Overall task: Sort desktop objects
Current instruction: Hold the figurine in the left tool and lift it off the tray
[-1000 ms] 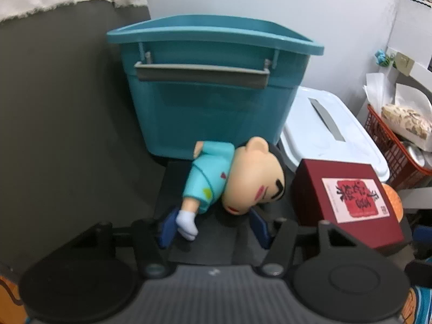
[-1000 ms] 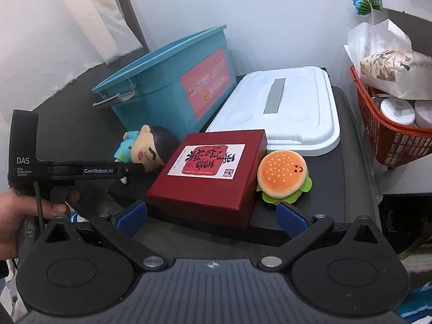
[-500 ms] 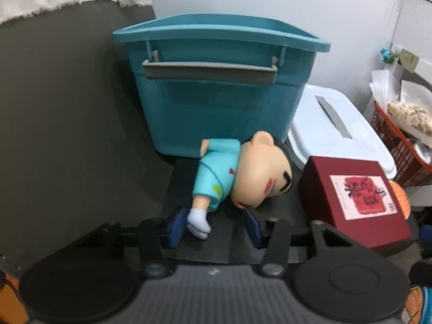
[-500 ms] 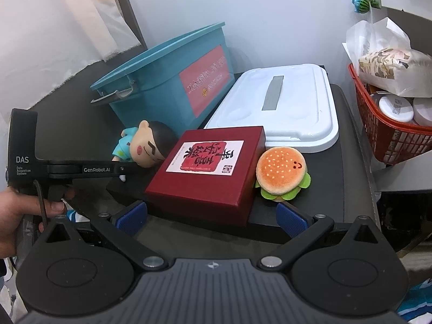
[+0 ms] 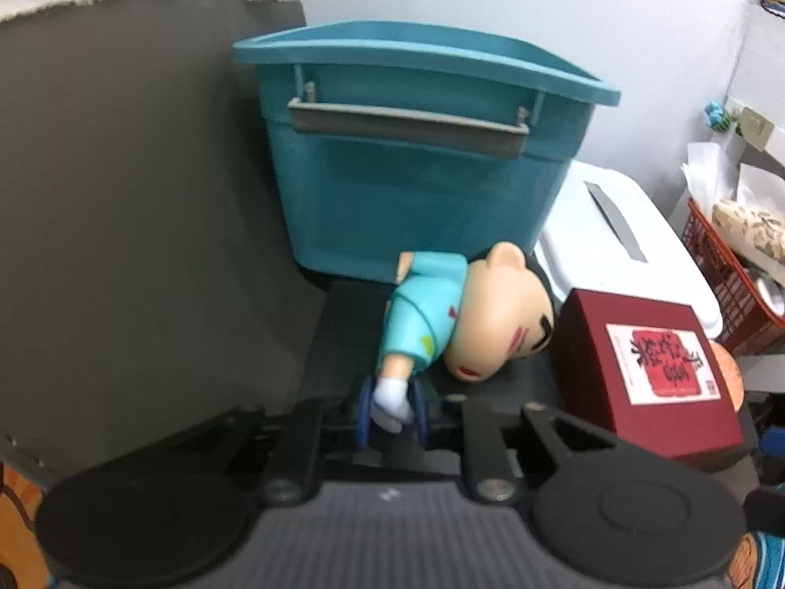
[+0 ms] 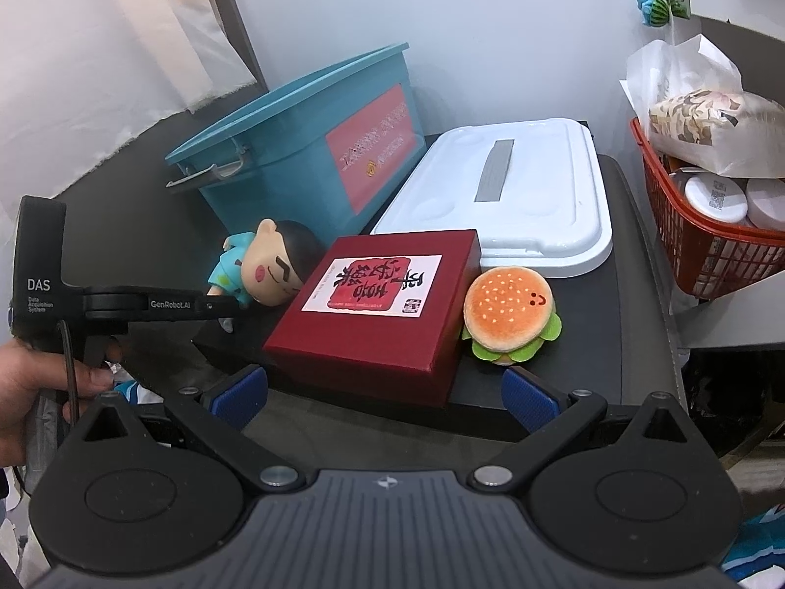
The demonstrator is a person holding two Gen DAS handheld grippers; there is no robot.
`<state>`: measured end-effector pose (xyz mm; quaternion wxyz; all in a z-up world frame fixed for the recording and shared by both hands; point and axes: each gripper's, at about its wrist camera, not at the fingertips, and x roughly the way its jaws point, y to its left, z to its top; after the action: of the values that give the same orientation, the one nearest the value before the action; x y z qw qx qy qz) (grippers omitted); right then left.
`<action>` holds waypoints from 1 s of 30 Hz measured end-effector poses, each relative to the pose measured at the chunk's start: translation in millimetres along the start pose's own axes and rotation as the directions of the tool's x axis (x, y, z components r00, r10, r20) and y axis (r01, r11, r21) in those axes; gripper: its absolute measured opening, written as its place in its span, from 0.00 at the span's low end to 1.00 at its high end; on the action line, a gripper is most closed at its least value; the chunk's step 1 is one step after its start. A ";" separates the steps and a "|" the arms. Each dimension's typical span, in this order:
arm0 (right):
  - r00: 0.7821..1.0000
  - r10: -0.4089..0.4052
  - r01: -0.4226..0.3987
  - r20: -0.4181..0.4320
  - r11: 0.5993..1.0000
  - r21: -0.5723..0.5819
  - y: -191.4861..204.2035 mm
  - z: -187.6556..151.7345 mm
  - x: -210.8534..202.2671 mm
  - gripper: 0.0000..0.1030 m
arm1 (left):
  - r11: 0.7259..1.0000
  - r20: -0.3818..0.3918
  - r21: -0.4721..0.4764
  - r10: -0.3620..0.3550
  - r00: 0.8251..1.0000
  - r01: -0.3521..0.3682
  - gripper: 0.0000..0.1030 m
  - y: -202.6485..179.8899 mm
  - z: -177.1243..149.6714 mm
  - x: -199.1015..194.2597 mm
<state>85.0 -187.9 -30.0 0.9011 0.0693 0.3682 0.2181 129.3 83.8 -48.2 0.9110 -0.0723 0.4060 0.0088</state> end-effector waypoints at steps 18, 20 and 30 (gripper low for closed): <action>0.999 -0.026 0.026 0.021 1.000 -0.013 4.0 -4.0 -13.8 1.00 | 1.000 -0.031 0.011 -0.010 0.999 0.010 0.18 0.5 -10.8 -20.6; 0.999 -0.025 0.026 0.021 1.000 -0.013 4.6 -4.7 -15.2 1.00 | 1.000 -0.036 0.012 -0.008 0.999 0.009 0.18 -0.2 -12.4 -23.1; 1.000 -0.018 0.018 0.017 1.000 -0.026 8.3 -5.7 -14.3 1.00 | 0.996 -0.020 0.080 0.035 0.999 -0.034 0.29 -8.6 -8.9 -21.2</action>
<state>69.1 -187.1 -22.7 0.9070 0.0562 0.3582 0.2140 109.1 75.0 -37.3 0.9084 -0.0290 0.4170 0.0075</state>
